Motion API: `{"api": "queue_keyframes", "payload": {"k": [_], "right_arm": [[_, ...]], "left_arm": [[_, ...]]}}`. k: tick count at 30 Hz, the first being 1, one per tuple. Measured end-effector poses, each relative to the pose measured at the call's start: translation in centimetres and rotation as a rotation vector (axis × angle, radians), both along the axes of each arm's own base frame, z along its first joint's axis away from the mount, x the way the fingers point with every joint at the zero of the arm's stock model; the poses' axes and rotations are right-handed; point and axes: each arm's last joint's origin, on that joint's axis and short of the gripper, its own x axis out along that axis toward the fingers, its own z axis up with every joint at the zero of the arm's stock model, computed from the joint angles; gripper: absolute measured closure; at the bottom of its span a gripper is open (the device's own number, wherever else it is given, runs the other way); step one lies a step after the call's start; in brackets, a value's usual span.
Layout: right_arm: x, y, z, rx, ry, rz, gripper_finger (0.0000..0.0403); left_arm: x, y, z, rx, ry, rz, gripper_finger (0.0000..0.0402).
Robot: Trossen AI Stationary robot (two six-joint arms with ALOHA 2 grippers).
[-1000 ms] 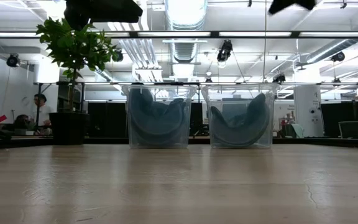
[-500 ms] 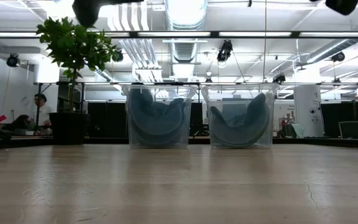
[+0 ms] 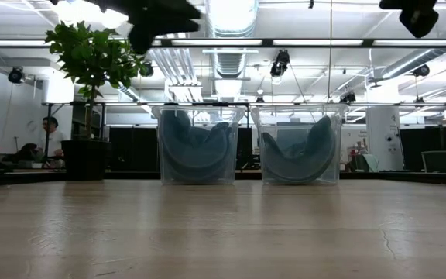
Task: Pick & Place hat
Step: Return to Home Position
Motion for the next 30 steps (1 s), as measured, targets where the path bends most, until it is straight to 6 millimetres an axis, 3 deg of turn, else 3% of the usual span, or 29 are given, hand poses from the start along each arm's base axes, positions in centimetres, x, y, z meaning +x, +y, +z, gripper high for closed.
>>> {"api": "queue_keyframes", "payload": {"k": [6,8,13,19,24,30], "right_arm": [[-1.2,-0.3,-0.2,0.007,-0.048,-0.008,0.0394],[-1.6,-0.3,-0.1,-0.018,-0.061,0.002,0.0394],[-2.1,-0.4,0.3,-0.104,-0.107,0.037,0.0394],[-2.1,-0.4,-0.2,-0.160,-0.115,0.057,0.0394],[-1.6,-0.2,-1.9,-0.158,-0.137,0.088,0.0394],[-0.3,0.2,-4.8,-0.150,-0.287,0.146,0.0394]], "left_arm": [[-5.5,0.7,3.1,0.051,-0.023,-0.023,0.0294],[-7.2,0.6,3.2,0.049,-0.044,-0.039,0.0294],[-10.2,0.4,0.3,0.038,-0.048,-0.086,0.0294],[-12.3,0.7,-2.7,0.010,-0.127,-0.089,0.0294],[-13.8,1.1,-4.6,0.021,-0.167,-0.086,0.0294],[-15.7,1.5,-5.3,0.050,-0.262,-0.084,0.0294]]}}
